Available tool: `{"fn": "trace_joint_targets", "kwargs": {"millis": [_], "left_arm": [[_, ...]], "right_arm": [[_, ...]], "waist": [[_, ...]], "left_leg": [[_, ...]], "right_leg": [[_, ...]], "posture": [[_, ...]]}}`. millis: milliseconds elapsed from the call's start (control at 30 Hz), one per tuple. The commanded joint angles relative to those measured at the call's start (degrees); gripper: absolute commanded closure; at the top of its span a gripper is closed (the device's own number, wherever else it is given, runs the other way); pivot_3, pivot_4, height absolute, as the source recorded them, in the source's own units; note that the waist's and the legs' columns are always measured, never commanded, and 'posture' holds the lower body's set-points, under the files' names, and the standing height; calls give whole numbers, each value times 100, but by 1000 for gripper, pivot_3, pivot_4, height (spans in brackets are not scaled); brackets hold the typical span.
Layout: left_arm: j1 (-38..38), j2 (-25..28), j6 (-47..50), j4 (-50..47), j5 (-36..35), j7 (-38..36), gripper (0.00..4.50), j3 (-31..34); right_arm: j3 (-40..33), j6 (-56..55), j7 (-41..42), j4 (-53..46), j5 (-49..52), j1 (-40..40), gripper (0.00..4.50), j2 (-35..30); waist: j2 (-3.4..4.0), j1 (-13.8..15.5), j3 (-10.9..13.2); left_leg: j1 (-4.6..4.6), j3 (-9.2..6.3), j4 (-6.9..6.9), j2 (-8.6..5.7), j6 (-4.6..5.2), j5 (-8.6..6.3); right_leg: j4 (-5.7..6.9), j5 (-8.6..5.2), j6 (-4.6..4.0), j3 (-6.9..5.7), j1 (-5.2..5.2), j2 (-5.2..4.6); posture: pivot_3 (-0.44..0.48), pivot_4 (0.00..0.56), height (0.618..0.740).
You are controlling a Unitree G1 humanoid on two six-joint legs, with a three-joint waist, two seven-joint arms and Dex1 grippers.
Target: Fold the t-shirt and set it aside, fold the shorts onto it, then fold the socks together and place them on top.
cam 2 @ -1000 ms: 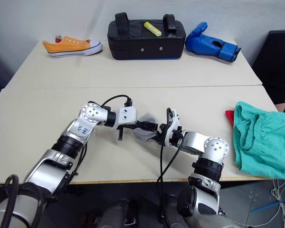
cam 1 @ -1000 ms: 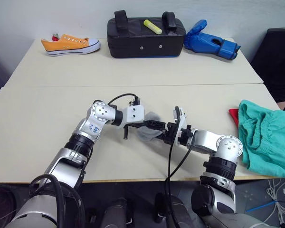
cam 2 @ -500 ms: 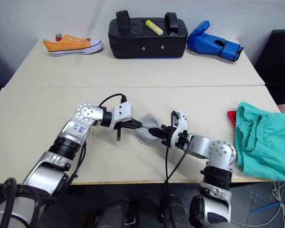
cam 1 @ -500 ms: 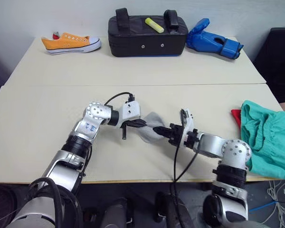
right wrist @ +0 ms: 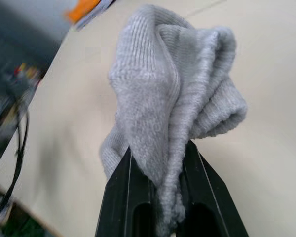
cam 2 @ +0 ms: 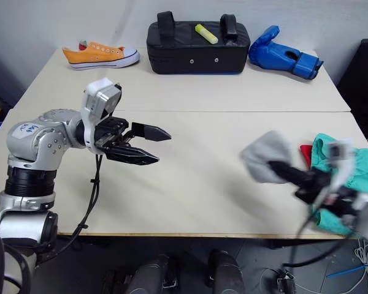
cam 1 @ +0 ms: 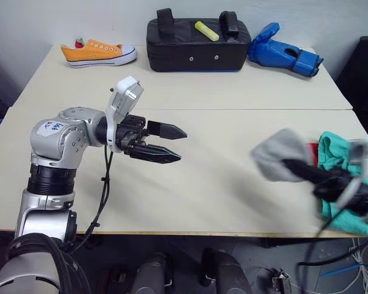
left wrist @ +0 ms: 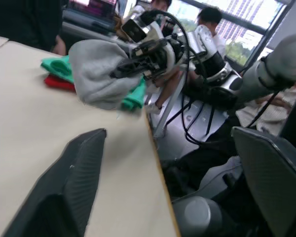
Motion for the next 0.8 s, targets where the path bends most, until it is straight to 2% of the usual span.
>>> {"fn": "trace_joint_targets", "kwargs": {"millis": [33, 133, 400, 600, 733, 800], "left_arm": [[111, -125, -153, -424, -117, 230, 0, -23], [280, -155, -394, -519, 53, 390, 0, -153], [291, -184, -455, -568, -25, 883, 0, -68], [296, -74, -251, -464, -140, 1021, 0, -31], [355, 103, 107, -339, -425, 904, 0, 131], [418, 239, 313, -337, -628, 816, 0, 275]], "right_arm": [[-811, -337, 46, 839, -295, 471, 4402, -469], [-785, -713, -45, 1719, -736, 461, 4402, -537], [-89, -1313, -397, 2976, -2138, -172, 4402, -224], [203, -1468, 221, 3185, -3093, -280, 2326, -70], [-153, -1382, 886, 2872, -3562, 233, 905, -363], [-345, -1303, 1563, 2614, -3870, 761, 215, -704]], "waist": [[-5, 10, 3], [-9, -34, 5], [-7, -42, 6], [0, -40, 7], [0, -27, 7], [15, -24, 10]], "left_leg": [[1, 2, 0, 0, 0, 0], [5, 8, -2, 3, 0, 1], [3, 9, -3, 5, -8, 6], [2, 11, -2, 4, -9, 7], [2, 9, -2, 4, -10, 9], [2, 9, -2, 4, -10, 9]], "right_leg": [[0, 0, 1, 1, -1, 0], [0, 0, 1, 6, -1, 8], [7, 0, 1, 8, -7, 10], [8, 0, 1, 9, -8, 9], [9, 0, 1, 8, -8, 10], [9, -1, 1, 9, -8, 10]], "posture": [[0, 150, 740], [0, 150, 740], [0, 150, 740], [0, 150, 740], [0, 150, 740], [0, 150, 740]]}}
